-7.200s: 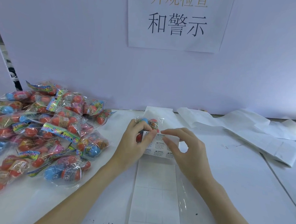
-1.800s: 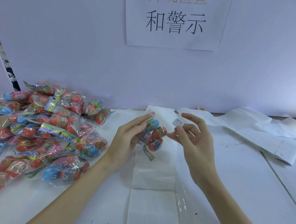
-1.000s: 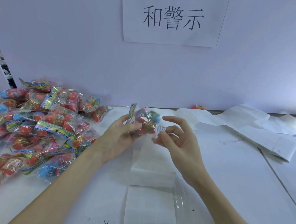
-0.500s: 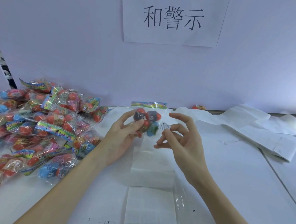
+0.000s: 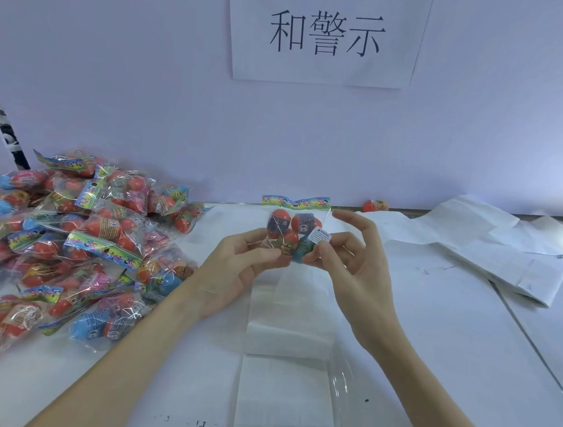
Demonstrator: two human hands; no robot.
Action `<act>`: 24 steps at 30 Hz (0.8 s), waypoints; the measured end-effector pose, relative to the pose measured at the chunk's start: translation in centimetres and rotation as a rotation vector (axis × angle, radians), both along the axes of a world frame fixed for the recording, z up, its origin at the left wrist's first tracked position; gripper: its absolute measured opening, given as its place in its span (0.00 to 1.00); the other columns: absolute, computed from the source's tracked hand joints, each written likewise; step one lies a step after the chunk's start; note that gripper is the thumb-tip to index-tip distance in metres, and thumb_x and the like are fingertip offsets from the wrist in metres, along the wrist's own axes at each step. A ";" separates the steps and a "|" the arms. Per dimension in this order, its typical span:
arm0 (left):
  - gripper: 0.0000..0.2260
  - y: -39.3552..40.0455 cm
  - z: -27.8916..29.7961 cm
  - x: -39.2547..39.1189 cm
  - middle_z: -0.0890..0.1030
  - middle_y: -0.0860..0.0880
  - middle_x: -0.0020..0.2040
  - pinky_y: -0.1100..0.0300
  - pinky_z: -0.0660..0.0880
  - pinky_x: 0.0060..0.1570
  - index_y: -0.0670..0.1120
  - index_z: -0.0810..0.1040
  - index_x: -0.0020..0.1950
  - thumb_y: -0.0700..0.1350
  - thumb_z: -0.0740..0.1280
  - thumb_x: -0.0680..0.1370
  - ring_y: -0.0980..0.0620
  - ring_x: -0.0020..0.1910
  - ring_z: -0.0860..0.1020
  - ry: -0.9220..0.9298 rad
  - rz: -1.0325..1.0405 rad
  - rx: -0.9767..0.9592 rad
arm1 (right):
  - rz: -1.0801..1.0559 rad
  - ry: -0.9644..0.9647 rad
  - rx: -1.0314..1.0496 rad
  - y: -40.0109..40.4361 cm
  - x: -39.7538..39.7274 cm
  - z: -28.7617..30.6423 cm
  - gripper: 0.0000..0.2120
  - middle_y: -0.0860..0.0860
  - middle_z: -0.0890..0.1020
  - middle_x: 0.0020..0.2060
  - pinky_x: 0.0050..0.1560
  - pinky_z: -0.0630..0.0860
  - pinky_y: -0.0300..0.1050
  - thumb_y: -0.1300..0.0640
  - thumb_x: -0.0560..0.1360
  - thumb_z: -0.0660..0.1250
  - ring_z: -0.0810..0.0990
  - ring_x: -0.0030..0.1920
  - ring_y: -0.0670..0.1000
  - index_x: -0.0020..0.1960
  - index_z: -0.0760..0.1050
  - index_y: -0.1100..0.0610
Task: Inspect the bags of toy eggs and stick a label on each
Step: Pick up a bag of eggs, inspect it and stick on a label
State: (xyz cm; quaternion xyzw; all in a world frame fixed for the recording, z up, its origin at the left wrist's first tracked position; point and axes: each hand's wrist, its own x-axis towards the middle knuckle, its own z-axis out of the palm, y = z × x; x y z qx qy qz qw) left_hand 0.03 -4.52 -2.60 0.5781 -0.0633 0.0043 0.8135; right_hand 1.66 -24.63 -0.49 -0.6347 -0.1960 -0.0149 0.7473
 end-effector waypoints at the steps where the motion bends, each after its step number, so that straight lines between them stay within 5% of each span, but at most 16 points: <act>1: 0.12 -0.2 0.0 0.0 0.85 0.39 0.59 0.59 0.80 0.54 0.44 0.87 0.59 0.39 0.70 0.77 0.47 0.55 0.84 0.009 0.009 -0.020 | 0.004 -0.010 -0.011 0.0 0.0 0.0 0.19 0.52 0.82 0.40 0.55 0.83 0.45 0.67 0.82 0.66 0.87 0.46 0.54 0.68 0.71 0.51; 4: 0.15 -1.0 -0.2 -0.1 0.86 0.42 0.56 0.59 0.80 0.45 0.45 0.86 0.59 0.46 0.77 0.74 0.48 0.50 0.83 0.004 0.097 0.045 | 0.041 -0.039 -0.044 0.3 -0.2 -0.1 0.20 0.59 0.82 0.43 0.55 0.83 0.47 0.68 0.82 0.66 0.87 0.46 0.55 0.69 0.70 0.52; 8: 0.18 -1.3 -0.8 0.1 0.86 0.41 0.53 0.58 0.78 0.37 0.43 0.79 0.63 0.45 0.76 0.75 0.47 0.44 0.79 -0.018 0.240 0.111 | 0.040 -0.001 -0.009 0.7 -0.2 -0.3 0.24 0.55 0.80 0.41 0.52 0.83 0.45 0.68 0.82 0.66 0.87 0.44 0.55 0.71 0.67 0.48; 13: 0.14 -0.9 -0.9 0.1 0.84 0.40 0.59 0.57 0.79 0.42 0.48 0.78 0.65 0.45 0.73 0.80 0.48 0.49 0.79 -0.093 0.183 0.177 | -0.014 -0.094 -0.171 0.3 0.0 -0.9 0.28 0.45 0.79 0.39 0.48 0.82 0.42 0.65 0.82 0.66 0.87 0.41 0.52 0.74 0.61 0.44; 24: 0.16 -1.0 -0.5 -0.1 0.84 0.39 0.59 0.55 0.81 0.46 0.43 0.78 0.69 0.45 0.68 0.81 0.45 0.50 0.82 0.009 0.062 0.052 | -0.008 -0.239 -0.350 0.5 -0.1 -1.6 0.30 0.46 0.80 0.40 0.48 0.82 0.43 0.65 0.80 0.66 0.85 0.42 0.52 0.76 0.60 0.46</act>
